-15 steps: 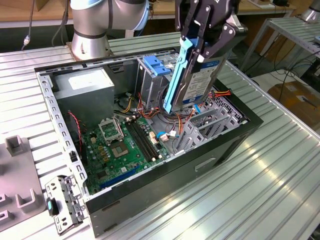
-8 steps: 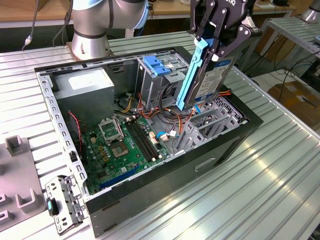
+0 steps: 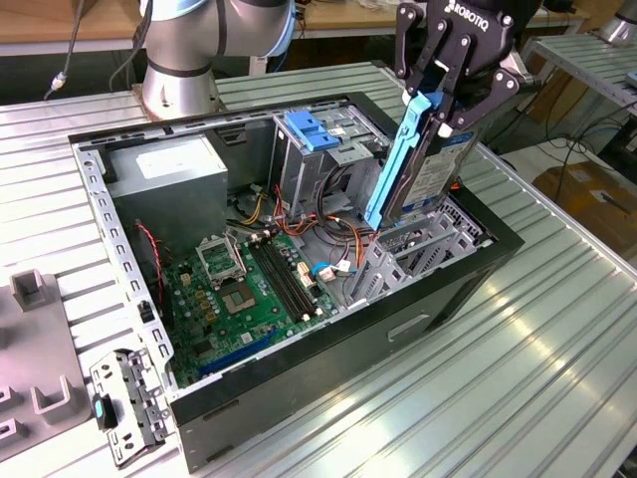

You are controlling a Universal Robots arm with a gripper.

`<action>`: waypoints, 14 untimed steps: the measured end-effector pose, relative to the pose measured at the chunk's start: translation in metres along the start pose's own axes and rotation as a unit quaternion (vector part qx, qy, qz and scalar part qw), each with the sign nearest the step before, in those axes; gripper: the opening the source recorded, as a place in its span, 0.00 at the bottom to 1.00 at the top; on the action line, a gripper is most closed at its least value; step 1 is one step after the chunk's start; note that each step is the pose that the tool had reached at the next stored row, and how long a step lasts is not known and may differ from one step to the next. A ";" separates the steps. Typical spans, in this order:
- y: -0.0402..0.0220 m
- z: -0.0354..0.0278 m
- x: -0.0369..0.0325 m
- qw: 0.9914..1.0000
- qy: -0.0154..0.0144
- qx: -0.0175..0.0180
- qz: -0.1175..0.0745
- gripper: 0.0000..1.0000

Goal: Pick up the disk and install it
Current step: 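Insert the disk into the insertion slot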

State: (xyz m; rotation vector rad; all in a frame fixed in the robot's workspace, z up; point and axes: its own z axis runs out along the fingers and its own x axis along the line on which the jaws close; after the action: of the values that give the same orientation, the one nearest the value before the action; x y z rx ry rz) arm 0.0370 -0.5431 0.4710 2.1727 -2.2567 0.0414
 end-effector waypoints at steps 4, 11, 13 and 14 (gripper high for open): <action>-0.0064 0.0032 0.0004 1.000 0.000 0.004 0.000 0.37; -0.0147 0.0146 0.0080 1.000 0.000 0.003 0.005 0.37; -0.0152 0.0172 0.0101 1.000 0.000 0.003 0.005 0.37; -0.0153 0.0176 0.0103 1.000 0.000 0.003 0.005 0.37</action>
State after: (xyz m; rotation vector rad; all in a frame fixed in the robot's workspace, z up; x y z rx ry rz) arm 0.0521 -0.5544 0.4539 2.1642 -2.2713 0.0492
